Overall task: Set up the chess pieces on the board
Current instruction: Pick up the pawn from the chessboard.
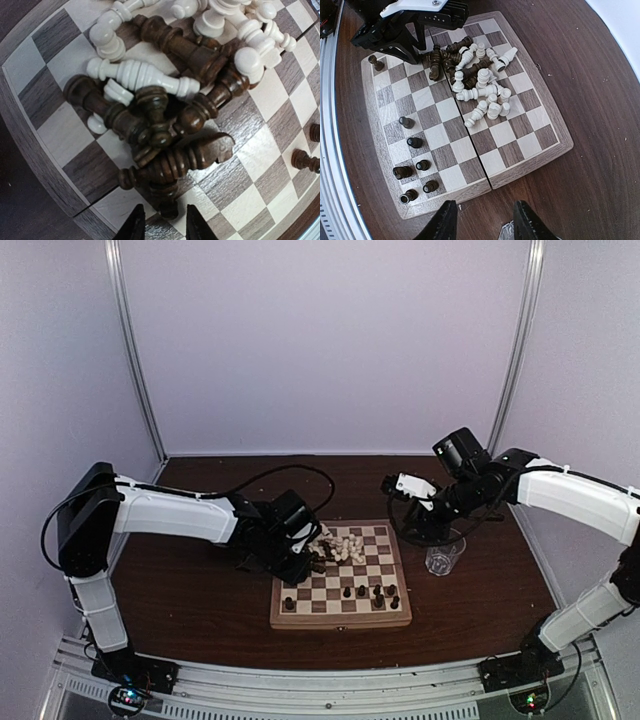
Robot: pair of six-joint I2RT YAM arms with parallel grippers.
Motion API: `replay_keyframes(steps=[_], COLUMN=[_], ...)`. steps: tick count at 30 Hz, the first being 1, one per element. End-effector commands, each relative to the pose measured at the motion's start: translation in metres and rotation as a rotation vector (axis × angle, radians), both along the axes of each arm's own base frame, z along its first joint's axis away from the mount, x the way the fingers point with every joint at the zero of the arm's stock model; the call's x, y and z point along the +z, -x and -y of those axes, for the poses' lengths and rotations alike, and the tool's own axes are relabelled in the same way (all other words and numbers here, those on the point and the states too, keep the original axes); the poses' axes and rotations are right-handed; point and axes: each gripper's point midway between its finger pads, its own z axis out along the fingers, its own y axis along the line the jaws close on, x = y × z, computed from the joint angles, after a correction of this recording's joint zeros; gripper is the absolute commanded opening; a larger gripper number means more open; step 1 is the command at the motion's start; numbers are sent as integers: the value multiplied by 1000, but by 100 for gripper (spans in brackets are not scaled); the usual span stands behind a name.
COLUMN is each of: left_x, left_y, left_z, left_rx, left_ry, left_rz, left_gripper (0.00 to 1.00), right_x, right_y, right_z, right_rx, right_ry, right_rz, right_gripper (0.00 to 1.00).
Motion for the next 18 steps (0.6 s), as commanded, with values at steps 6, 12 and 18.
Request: replay_keyframes(steps=[6, 12, 18], left_x=[-1, -8, -4], left_y=[-13, -11, -10], left_z=[10, 9, 7], left_rx=[-5, -12, -17], left_ry=[24, 14, 2], left_rz=[45, 34, 33], left_gripper=[21, 17, 11], right_x=[-5, -7, -8], right_y=[1, 1, 1], right_z=[-4, -4, -4], right_rx=[10, 14, 14], right_ry=[-8, -6, -2], right_rz=[-23, -26, -28], right_gripper=[41, 41, 41])
